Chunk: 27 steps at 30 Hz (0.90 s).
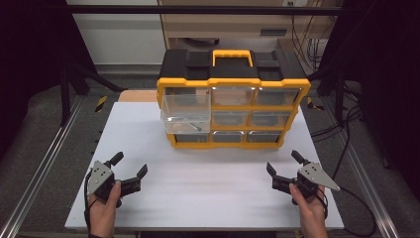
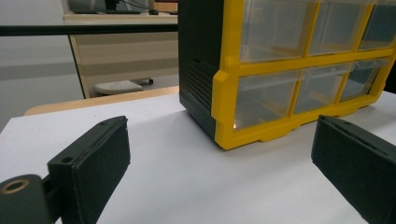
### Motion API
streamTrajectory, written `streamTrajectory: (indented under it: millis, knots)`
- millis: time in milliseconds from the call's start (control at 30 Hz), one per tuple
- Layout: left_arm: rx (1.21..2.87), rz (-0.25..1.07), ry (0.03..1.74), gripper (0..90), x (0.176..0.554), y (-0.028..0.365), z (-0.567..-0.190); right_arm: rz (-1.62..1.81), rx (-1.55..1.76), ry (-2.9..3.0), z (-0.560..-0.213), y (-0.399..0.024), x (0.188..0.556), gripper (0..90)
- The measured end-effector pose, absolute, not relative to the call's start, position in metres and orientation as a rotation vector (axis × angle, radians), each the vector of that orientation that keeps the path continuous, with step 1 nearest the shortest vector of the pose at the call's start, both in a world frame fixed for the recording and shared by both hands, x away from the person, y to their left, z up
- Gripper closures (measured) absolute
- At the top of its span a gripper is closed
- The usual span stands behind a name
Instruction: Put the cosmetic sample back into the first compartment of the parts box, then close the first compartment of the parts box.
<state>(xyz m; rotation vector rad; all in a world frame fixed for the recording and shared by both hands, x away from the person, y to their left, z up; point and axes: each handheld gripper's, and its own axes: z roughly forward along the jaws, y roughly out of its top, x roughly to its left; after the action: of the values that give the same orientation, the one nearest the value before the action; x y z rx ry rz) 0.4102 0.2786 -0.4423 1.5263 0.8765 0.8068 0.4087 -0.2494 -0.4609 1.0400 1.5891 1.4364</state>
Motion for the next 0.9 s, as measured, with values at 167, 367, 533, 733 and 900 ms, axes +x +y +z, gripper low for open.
streamTrajectory:
  millis: [167,367,533,733,900]
  knots:
    - [1.522,0.795,0.854,4.1,0.404,0.267,-0.427,1.427,1.043,1.591,-0.464,-0.250,0.407,4.1]
    - [1.508,0.779,0.783,4.1,0.394,0.252,-0.406,1.408,1.032,1.605,-0.468,-0.249,0.406,3.9]
    - [1.522,0.775,0.776,4.1,0.386,0.238,-0.393,1.413,1.024,1.604,-0.469,-0.247,0.405,4.1]
    - [1.533,0.758,0.741,4.5,0.380,0.222,-0.384,1.428,1.018,1.584,-0.469,-0.248,0.403,3.2]
    - [1.536,0.720,0.761,7.4,0.379,0.214,-0.380,1.437,0.999,1.592,-0.468,-0.248,0.402,2.7]
